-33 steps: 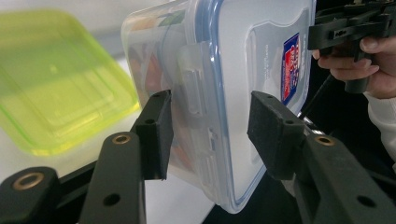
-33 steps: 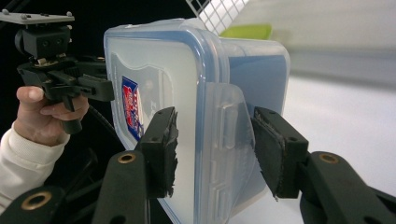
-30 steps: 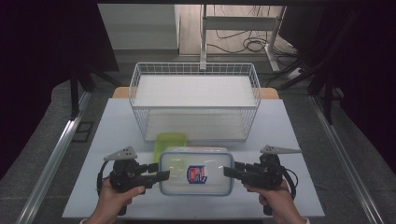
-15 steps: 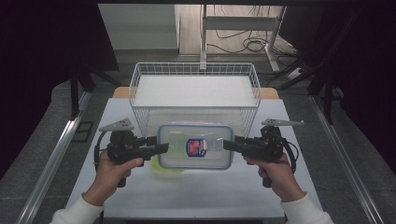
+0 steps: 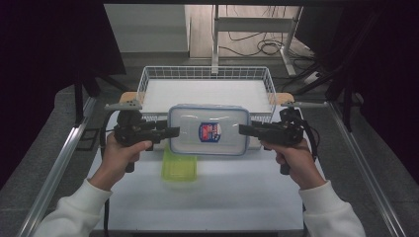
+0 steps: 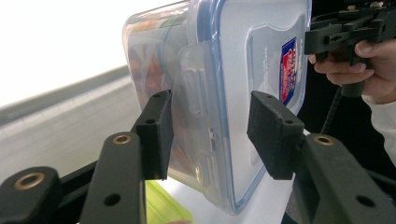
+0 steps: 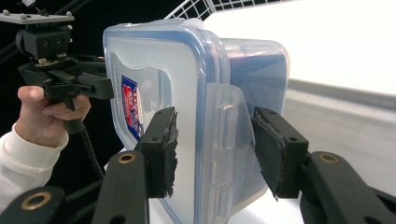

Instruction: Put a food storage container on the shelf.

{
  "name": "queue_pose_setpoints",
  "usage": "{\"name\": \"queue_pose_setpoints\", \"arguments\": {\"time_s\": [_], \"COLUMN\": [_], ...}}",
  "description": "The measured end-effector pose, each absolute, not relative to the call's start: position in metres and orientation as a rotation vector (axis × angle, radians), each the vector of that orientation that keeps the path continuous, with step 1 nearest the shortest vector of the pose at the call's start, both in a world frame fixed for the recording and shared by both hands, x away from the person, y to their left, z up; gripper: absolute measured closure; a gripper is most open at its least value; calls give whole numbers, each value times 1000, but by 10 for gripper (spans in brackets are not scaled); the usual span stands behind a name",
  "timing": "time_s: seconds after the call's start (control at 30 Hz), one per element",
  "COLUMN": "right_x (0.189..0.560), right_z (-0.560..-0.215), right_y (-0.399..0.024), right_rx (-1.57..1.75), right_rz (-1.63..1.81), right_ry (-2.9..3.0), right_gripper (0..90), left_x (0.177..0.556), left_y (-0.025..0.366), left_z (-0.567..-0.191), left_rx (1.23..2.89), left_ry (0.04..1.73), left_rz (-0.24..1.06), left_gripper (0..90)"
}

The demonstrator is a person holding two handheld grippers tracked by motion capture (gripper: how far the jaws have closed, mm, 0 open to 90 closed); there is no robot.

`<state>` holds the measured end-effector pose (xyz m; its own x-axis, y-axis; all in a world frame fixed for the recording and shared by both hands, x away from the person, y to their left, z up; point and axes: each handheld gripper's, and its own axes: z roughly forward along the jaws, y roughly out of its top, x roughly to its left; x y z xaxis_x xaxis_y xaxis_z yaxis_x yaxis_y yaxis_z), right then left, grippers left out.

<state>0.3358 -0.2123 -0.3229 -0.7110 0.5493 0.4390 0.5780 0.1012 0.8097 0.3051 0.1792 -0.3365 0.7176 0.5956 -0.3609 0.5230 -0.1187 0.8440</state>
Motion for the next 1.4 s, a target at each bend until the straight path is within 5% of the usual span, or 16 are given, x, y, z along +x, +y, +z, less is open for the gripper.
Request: {"name": "queue_pose_setpoints", "arguments": {"time_s": [0.67, 1.4], "right_x": [411, 469], "right_z": [-282, -292], "right_y": [-197, -189], "right_rx": [-1167, -1302], "right_rz": [-1675, -1617], "right_ry": [-2350, -2211], "right_gripper": [509, 488], "left_x": [375, 422], "left_y": [193, 197], "left_z": [-304, -312], "left_rx": [1767, 1678], "left_ry": [908, 1055], "left_rz": [90, -27], "left_gripper": [519, 493]}}
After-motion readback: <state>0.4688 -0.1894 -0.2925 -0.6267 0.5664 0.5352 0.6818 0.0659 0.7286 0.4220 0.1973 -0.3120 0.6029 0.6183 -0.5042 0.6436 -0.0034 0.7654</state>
